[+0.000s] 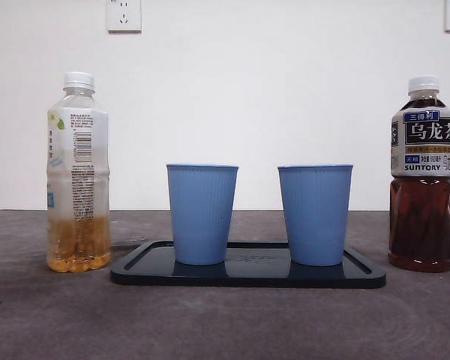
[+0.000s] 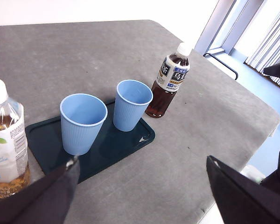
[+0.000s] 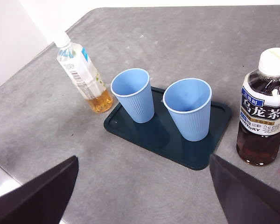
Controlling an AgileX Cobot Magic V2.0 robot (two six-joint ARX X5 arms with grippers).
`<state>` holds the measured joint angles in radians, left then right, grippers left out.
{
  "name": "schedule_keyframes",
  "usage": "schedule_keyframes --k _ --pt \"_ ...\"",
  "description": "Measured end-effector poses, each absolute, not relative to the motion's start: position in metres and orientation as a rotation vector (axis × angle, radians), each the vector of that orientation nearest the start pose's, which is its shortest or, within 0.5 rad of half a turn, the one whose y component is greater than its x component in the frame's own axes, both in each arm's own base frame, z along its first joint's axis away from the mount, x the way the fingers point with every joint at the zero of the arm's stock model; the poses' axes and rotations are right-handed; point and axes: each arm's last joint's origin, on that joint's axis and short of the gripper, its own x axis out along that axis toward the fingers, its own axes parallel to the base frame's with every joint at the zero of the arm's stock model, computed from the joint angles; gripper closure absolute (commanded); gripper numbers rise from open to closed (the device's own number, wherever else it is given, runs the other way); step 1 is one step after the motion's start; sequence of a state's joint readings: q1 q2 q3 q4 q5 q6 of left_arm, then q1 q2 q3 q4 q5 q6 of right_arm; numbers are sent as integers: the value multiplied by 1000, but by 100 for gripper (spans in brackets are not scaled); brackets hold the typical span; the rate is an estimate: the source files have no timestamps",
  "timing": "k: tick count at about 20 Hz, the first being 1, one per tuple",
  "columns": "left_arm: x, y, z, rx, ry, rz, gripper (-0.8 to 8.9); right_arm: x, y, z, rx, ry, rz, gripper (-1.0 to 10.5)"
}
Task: Pour the drink into the cup
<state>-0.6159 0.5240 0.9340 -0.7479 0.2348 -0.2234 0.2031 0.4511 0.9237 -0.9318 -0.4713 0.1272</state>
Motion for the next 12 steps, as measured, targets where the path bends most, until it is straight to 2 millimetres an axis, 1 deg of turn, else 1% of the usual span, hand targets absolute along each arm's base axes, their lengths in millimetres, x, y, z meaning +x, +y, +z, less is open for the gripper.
schedule_keyframes --k 1,2,3,7,12 --pt "63 -53 356 -141 438 -799 642 53 24 342 183 506 632 746" --pt "63 -53 355 -139 447 -797 824 53 24 342 183 505 632 955" --pt "63 -53 354 -136 461 -795 790 53 24 342 182 505 633 931" --pt "61 -52 349 -124 512 -787 790 53 24 342 179 503 633 931" --pt "61 -51 349 -122 511 -787 790 53 24 342 179 503 633 931"
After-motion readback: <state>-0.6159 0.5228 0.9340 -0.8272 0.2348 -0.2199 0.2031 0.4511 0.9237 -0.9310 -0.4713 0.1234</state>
